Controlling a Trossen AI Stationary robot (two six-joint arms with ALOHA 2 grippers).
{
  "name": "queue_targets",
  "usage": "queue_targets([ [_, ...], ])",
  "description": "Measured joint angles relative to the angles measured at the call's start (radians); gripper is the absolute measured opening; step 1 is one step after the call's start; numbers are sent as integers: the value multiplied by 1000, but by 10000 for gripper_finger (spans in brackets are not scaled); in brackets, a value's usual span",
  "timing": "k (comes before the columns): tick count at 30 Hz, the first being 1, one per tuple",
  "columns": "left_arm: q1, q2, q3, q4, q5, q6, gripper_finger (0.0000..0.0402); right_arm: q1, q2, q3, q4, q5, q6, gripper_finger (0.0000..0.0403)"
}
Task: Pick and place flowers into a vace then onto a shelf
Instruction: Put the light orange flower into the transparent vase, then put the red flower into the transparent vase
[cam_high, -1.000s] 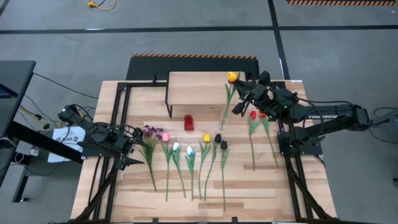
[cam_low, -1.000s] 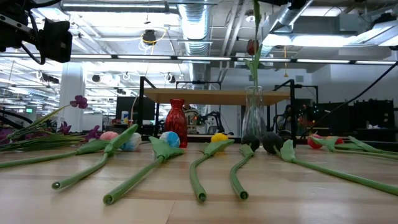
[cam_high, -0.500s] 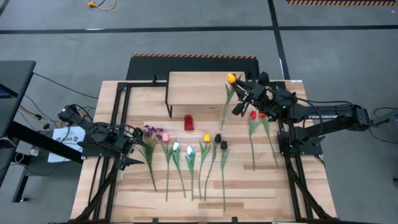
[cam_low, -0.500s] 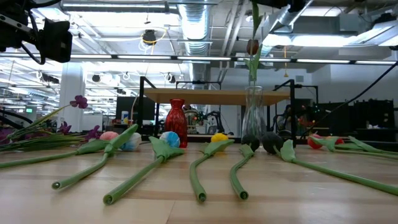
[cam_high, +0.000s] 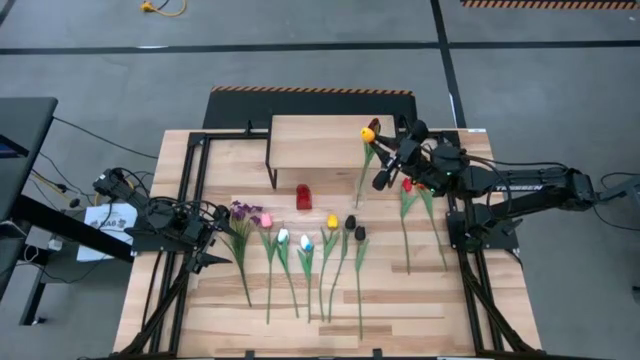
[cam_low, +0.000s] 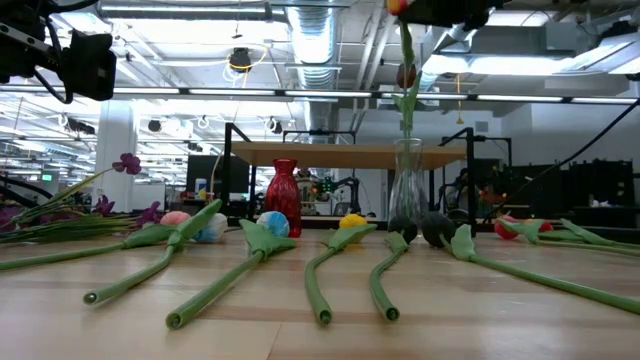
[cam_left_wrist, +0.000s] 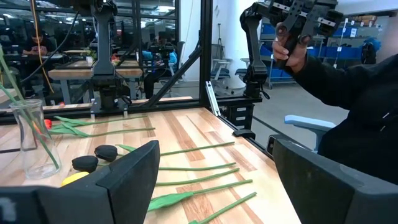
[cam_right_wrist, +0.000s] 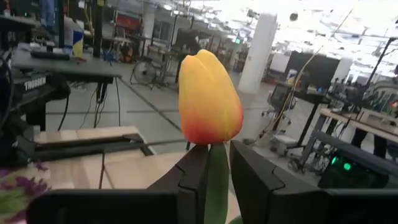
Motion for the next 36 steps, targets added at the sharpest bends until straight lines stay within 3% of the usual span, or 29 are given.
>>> queue_targets([
  [11,0,0,0,0,0,0,302,0,0,0,-133,0,83,69],
  [25,0,0,0,0,0,0,302,39,0,0,-335,-1,191,159],
  [36,0,0,0,0,0,0,302,80,0,0,-456,-1,232,187],
])
